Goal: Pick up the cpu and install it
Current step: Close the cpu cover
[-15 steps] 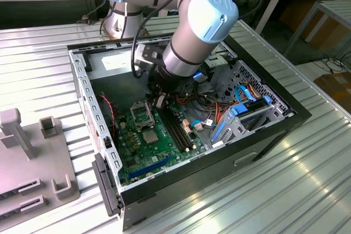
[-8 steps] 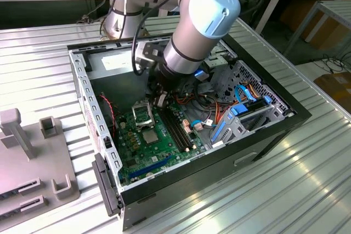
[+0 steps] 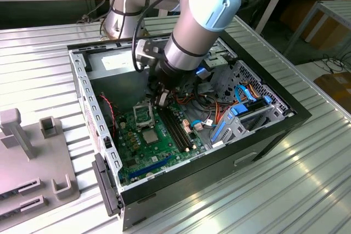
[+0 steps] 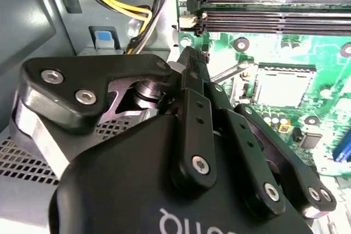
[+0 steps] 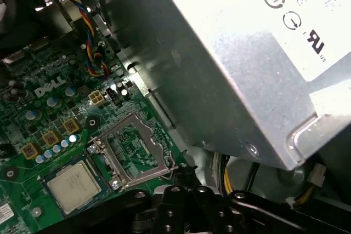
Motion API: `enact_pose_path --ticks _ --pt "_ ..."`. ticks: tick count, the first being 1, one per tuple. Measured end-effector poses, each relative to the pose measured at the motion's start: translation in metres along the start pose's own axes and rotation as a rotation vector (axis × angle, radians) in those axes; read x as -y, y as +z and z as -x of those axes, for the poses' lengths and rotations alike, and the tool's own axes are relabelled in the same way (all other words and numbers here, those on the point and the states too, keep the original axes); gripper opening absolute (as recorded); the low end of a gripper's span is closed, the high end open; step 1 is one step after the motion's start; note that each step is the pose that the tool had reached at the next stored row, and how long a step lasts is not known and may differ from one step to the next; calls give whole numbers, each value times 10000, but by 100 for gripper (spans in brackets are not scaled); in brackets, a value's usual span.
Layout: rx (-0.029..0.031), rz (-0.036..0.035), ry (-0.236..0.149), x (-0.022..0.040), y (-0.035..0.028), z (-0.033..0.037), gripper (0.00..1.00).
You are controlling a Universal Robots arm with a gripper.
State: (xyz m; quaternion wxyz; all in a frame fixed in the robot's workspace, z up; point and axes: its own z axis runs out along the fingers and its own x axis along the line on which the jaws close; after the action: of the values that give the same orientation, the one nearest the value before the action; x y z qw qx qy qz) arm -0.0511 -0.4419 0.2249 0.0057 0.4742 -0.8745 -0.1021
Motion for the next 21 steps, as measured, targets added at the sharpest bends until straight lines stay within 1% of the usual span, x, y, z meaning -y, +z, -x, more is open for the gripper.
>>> enact_pose_path --ticks 4,9,12,13,17,21 --pt "-146 -92 -9 -9 -49 3 11" --pt "-293 -182 -28 -18 -99 6 11" --pt "-415 -254 -58 -24 -136 4 11" --pt "-437 -265 -70 -25 -144 4 11" --pt "-495 -295 -110 -33 -172 3 11" --pt "-534 -312 -153 -43 -204 2 11"
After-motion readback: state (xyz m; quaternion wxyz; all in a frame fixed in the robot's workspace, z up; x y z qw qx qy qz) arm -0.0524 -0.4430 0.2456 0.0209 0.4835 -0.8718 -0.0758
